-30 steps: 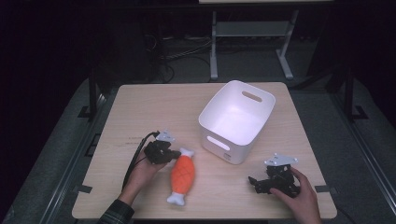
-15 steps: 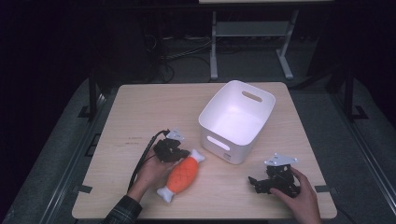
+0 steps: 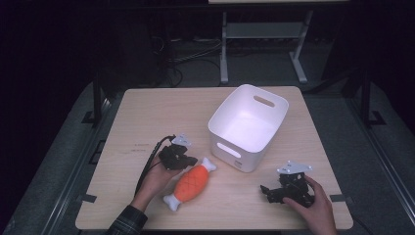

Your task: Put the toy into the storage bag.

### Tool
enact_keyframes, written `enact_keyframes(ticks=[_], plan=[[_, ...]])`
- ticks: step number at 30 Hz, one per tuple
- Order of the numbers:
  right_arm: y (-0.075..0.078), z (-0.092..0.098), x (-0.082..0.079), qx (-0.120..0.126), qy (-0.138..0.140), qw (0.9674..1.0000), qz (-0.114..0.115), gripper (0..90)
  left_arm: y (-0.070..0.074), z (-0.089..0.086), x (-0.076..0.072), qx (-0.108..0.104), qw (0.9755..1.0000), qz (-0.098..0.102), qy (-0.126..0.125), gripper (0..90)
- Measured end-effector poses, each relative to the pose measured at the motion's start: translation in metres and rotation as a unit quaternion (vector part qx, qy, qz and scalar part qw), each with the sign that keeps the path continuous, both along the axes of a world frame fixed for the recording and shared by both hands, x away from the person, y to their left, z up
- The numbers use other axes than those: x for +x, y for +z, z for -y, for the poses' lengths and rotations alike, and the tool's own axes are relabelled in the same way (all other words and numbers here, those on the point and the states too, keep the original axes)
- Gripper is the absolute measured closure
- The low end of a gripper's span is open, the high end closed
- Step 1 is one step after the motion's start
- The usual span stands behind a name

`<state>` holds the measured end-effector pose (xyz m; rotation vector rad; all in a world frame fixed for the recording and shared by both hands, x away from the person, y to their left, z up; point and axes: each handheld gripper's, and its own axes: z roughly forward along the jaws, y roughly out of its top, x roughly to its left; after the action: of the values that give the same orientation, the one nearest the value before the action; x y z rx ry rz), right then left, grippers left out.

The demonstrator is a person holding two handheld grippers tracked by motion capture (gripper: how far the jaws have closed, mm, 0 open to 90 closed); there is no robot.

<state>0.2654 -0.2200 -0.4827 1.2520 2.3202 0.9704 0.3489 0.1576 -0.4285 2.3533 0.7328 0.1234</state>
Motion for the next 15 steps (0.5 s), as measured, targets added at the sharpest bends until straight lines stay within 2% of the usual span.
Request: enact_keyframes(ticks=[5, 9, 11, 14, 15], plan=[[0.0, 0.0, 0.0, 0.0, 0.0, 1.0, 0.0, 0.0, 0.005, -0.006, -0.004, -0.003, 1.0, -0.001, 0.005, 86.3], [0.0, 0.0, 0.0, 0.0, 0.0, 1.0, 0.0, 0.0, 0.014, -0.015, -0.008, -0.013, 0.9998, -0.001, 0.018, 79.7], [0.0, 0.0, 0.0, 0.0, 0.0, 1.0, 0.0, 0.0, 0.02, -0.02, -0.009, -0.018, 0.9995, -0.004, 0.025, 74.3], [0.0, 0.0, 0.0, 0.001, 0.0, 1.0, 0.0, 0.0, 0.026, -0.024, -0.012, -0.023, 0.9991, -0.012, 0.033, 60.3], [0.0, 0.0, 0.0, 0.0, 0.0, 1.0, 0.0, 0.0, 0.028, -0.026, -0.013, -0.022, 0.999, -0.012, 0.036, 60.3]])
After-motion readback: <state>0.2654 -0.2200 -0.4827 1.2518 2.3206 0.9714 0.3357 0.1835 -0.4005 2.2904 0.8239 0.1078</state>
